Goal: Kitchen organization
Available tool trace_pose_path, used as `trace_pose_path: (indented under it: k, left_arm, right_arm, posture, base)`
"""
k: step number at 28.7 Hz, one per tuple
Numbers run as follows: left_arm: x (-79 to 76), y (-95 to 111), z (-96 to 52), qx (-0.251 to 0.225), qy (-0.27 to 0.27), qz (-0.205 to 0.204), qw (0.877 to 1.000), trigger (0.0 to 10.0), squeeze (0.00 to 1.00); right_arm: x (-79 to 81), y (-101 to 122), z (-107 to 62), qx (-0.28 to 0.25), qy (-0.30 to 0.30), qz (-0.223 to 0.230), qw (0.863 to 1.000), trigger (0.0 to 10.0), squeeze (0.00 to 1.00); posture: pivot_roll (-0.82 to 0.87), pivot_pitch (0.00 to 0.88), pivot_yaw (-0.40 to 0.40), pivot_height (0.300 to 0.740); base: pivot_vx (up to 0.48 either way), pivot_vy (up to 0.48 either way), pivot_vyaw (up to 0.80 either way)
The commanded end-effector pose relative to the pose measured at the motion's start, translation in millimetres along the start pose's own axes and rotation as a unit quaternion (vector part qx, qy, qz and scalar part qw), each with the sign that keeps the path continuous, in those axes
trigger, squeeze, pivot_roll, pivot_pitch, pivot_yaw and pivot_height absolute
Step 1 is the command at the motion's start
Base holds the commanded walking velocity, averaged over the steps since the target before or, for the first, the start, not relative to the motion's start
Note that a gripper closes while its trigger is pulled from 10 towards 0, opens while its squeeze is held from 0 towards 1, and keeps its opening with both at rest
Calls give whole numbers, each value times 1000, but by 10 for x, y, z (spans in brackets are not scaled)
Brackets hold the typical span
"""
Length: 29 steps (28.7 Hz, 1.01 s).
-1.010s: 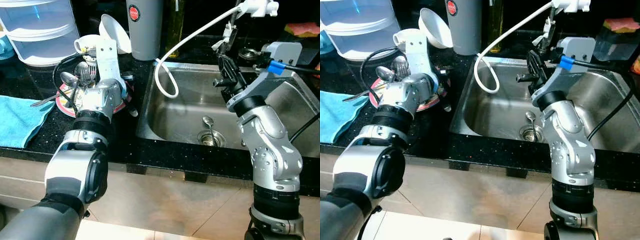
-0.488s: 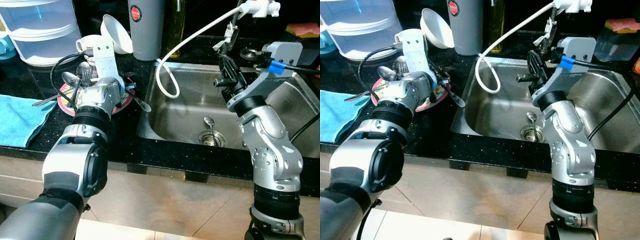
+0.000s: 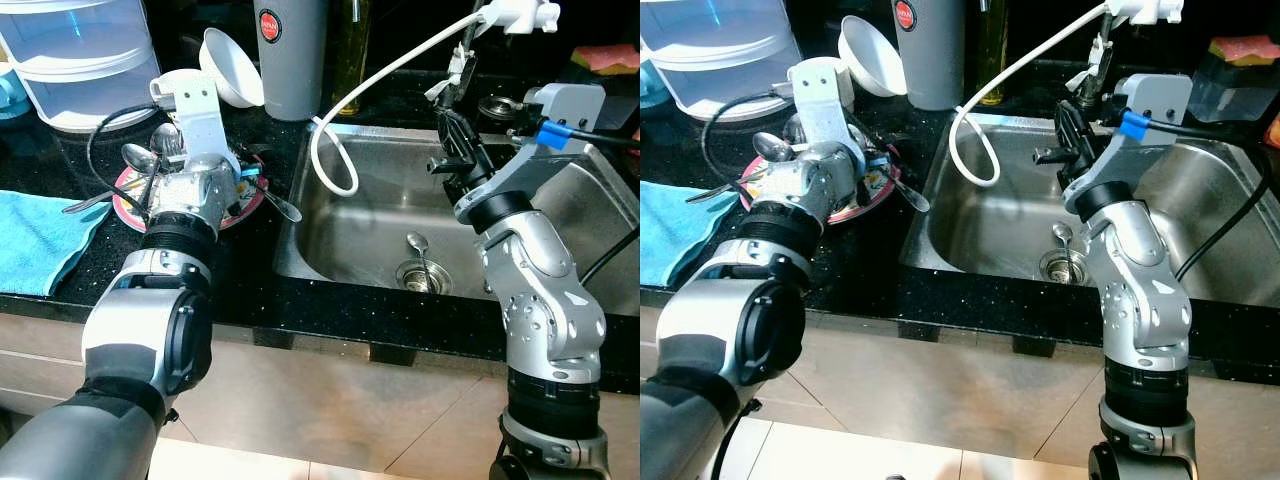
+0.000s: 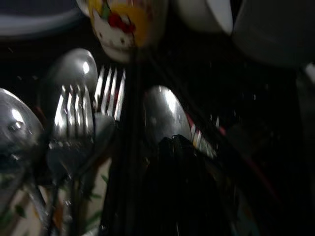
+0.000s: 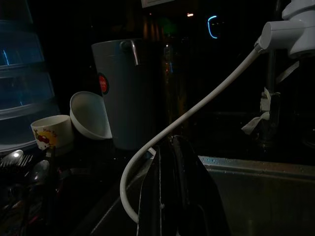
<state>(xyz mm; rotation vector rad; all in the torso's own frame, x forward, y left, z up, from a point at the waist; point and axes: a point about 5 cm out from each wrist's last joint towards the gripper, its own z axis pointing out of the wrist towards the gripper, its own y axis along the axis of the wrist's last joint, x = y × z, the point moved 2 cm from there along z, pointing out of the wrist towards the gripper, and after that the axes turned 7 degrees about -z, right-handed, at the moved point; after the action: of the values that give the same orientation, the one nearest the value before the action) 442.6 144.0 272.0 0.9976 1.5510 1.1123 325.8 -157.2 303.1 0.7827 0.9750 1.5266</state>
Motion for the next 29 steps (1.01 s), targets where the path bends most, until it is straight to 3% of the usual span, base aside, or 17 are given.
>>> trace_pose_path:
  k: [1,11,22,29]
  left_arm:
    - [11,65,-17,-24,0,18,1000,10000,0]
    - [-240,155,-168,-56,-55,49,996,10000,0]
    - [-162,135,-295,-78,-50,81,992,10000,0]
    - [-114,84,-328,-58,-47,77,994,10000,0]
  right_arm:
    - [-14,27,12,-7,-3,-2,1000,10000,0]
    - [-17,31,2,-6,-2,-5,1000,10000,0]
    - [-12,29,4,-6,1,-5,1000,10000,0]
    - [-17,29,0,-6,-1,-5,1000,10000,0]
  posture:
    - [63,98,46,740]
    - [61,91,45,740]
    - [65,82,43,740]
    - [72,89,44,740]
  base:
    - [0,0,0]
    - [0,0,0]
    - [0,0,0]
    - [0,0,0]
